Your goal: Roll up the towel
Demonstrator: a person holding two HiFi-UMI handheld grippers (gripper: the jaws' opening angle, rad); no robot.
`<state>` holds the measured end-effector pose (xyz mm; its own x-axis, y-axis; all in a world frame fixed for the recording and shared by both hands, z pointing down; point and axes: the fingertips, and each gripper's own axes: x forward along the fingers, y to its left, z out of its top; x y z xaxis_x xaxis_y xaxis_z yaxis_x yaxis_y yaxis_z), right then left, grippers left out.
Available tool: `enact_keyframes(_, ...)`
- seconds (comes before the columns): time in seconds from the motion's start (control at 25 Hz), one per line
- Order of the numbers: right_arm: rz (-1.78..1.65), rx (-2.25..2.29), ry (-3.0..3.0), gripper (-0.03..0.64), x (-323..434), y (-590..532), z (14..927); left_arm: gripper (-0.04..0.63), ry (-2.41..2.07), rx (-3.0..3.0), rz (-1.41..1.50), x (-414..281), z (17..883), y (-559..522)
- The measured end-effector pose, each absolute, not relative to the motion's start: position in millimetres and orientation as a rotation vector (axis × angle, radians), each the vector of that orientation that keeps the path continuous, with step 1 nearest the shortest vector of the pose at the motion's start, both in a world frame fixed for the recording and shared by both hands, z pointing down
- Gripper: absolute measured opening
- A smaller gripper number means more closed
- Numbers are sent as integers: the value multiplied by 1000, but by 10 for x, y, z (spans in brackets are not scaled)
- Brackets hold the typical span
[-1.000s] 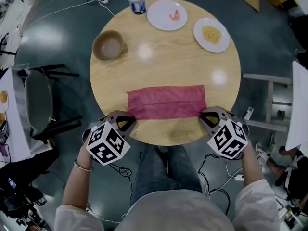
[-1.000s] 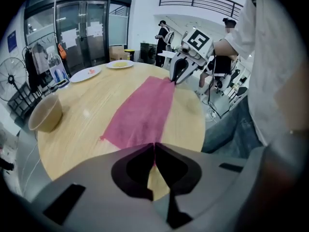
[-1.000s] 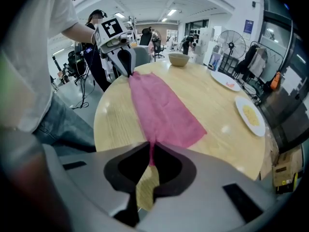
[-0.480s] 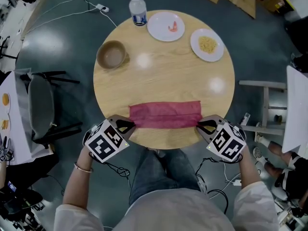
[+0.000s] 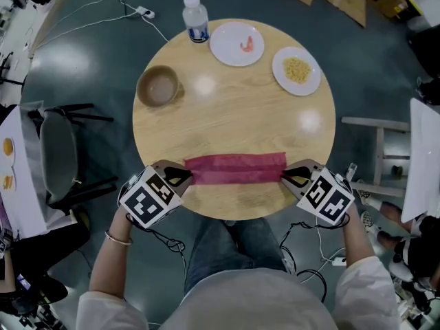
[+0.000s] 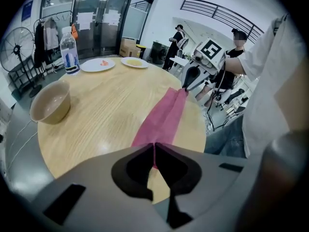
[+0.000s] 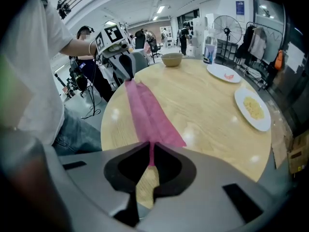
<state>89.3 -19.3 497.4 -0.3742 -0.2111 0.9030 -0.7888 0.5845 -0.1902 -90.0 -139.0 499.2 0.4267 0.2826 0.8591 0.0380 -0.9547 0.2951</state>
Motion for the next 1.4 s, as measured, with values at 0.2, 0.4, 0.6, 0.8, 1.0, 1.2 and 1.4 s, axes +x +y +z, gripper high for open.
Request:
enact_keyframes(0.2, 799, 806, -1901, 31, 929, -294, 4970, 9, 256, 2441, 1540, -859, 5007, -1481)
enact_keyframes(0.4, 797, 809, -1898, 31, 1003, -428, 4975, 9, 219, 2441, 1547, -813, 5041, -1582)
enact_keyframes(0.6, 790, 812, -1890, 32, 1070, -557, 5006, 9, 189, 2447, 1543, -767, 5086, -1671)
enact_keyframes(0.8, 791, 827, -1889, 32, 1132, -673, 5030, 9, 136, 2453, 1527, -704, 5107, -1805)
enact_keyframes(1.0, 795, 881, -1885, 34, 1208, -837, 5066, 9, 74, 2448, 1534, -669, 5170, -1908)
enact_keyframes(1.2, 811, 902, -1863, 41, 1255, -887, 5124, 9, 22, 2439, 1511, -652, 5219, -1953)
enact_keyframes(1.4, 794, 931, -1862, 48, 1273, -910, 5156, 10, -8, 2462, 1517, -642, 5250, -1968)
